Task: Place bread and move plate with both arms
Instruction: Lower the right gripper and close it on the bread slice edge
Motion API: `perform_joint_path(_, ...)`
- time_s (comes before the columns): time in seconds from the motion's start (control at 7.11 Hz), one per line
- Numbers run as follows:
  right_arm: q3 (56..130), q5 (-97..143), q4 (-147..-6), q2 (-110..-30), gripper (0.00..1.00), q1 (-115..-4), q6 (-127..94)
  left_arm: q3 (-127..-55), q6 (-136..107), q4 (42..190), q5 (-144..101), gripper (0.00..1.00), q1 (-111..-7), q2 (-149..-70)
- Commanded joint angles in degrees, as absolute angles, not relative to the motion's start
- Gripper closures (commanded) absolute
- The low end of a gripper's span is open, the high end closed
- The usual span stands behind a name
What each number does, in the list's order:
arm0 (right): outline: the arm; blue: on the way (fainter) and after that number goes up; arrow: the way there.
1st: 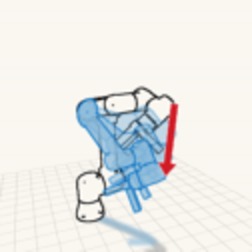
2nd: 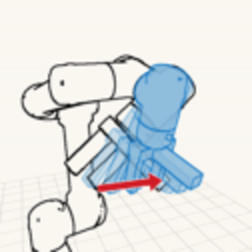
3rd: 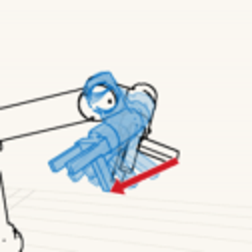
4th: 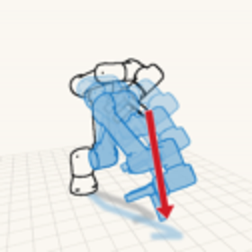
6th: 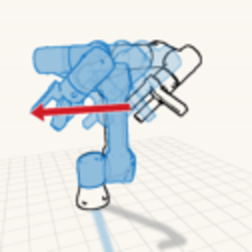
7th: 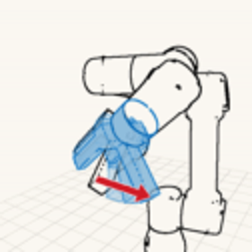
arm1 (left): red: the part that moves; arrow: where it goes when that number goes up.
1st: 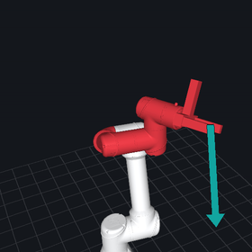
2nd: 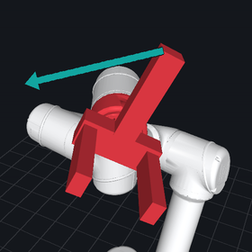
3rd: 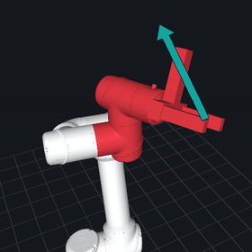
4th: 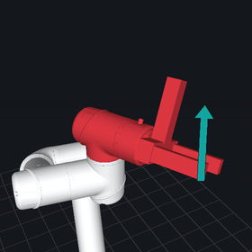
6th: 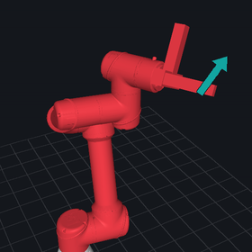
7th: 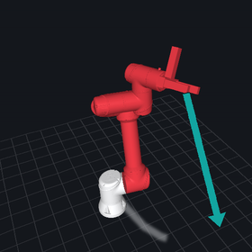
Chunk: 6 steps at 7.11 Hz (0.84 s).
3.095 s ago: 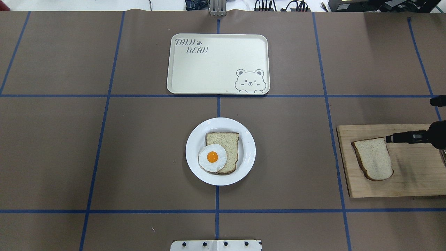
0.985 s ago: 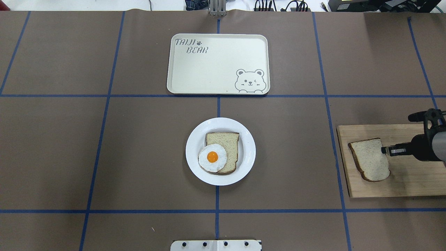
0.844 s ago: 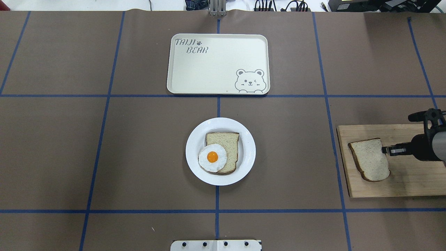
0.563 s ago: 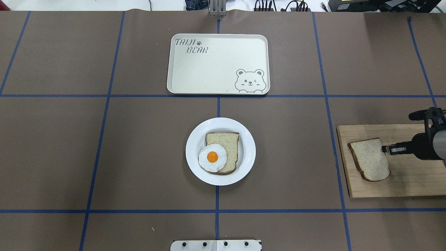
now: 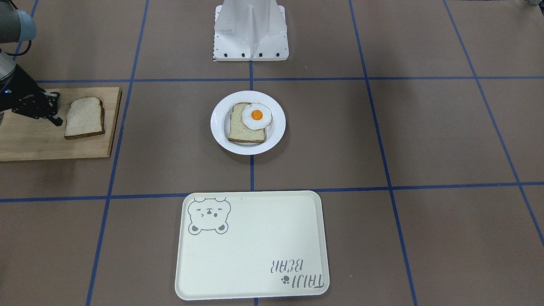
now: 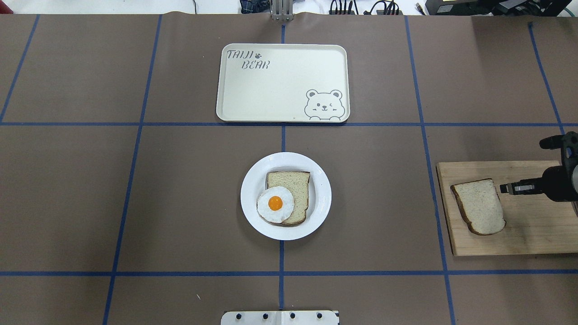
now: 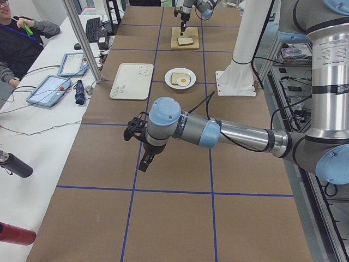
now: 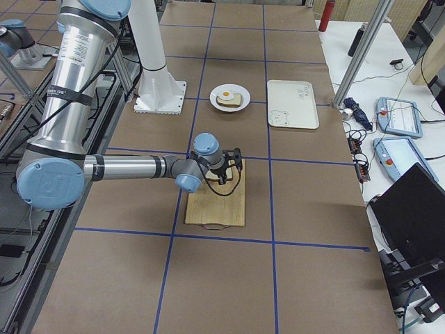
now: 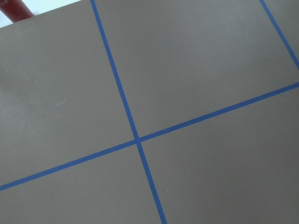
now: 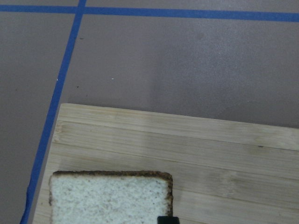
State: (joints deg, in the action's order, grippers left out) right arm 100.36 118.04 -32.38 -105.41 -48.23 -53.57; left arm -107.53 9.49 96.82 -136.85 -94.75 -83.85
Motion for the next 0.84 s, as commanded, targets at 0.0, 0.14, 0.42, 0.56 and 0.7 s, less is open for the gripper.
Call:
perform_joint_path(0.0,99.41,118.21,-38.35,-99.62,0.13,-48.34,-54.31,-107.67,9.49,96.86,-136.85,0.02,-94.75,-83.85)
perform_joint_path(0.14,99.40,118.47,-40.58,-98.19,0.12,-48.43,-54.23,-107.67,9.49,96.86,-136.85,0.02,-94.75,-83.85)
perform_joint_path(0.42,100.11,119.79,-40.61,-99.14,0.14,-49.13,-54.23,-107.67,9.49,96.77,-136.76,0.02,-94.75,-83.85)
perform_joint_path(0.56,99.93,119.71,-40.69,-99.75,0.16,-49.22,-53.97,-107.75,9.49,96.85,-136.84,0.02,-94.75,-83.85)
perform_joint_path(0.7,99.93,118.92,-40.69,-100.71,0.20,-49.13,-53.62,-107.75,9.41,96.86,-136.85,0.02,-94.75,-83.85)
